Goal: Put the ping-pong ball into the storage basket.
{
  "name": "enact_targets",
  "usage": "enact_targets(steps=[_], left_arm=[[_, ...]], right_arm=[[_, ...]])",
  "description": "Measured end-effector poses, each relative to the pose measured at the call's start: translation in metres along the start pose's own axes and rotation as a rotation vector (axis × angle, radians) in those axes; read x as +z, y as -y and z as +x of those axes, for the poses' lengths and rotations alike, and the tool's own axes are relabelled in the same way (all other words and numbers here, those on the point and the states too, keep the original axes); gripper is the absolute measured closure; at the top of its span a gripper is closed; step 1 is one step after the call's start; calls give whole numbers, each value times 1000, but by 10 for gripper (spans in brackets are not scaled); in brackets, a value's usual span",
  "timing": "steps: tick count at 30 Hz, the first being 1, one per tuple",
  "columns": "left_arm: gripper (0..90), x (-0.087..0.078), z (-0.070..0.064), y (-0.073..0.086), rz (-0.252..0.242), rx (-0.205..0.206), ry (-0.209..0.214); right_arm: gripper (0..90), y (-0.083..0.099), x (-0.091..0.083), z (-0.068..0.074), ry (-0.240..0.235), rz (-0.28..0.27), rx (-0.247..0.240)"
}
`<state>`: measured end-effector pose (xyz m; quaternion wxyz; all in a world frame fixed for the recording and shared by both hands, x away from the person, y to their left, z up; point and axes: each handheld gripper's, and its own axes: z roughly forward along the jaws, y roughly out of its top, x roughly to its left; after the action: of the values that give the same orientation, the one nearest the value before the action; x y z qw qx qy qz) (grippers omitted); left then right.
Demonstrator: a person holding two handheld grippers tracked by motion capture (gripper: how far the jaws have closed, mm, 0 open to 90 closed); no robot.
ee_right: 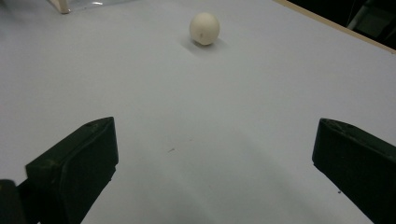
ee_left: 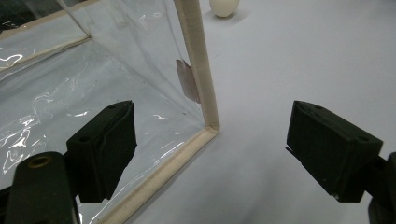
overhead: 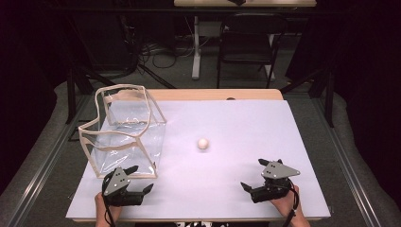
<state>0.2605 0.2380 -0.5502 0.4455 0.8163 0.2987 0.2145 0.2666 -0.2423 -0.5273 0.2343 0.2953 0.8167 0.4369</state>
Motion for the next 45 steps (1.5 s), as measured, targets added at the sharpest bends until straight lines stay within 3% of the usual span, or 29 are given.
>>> enact_targets(steps=[15,45], left_arm=[[161,1,0,0,1,1,3],[161,2,0,0,1,5,9]], right_arm=[[6,-6,6,4,2,26,-34],[3,-28,32,-2,-28,95,-21]])
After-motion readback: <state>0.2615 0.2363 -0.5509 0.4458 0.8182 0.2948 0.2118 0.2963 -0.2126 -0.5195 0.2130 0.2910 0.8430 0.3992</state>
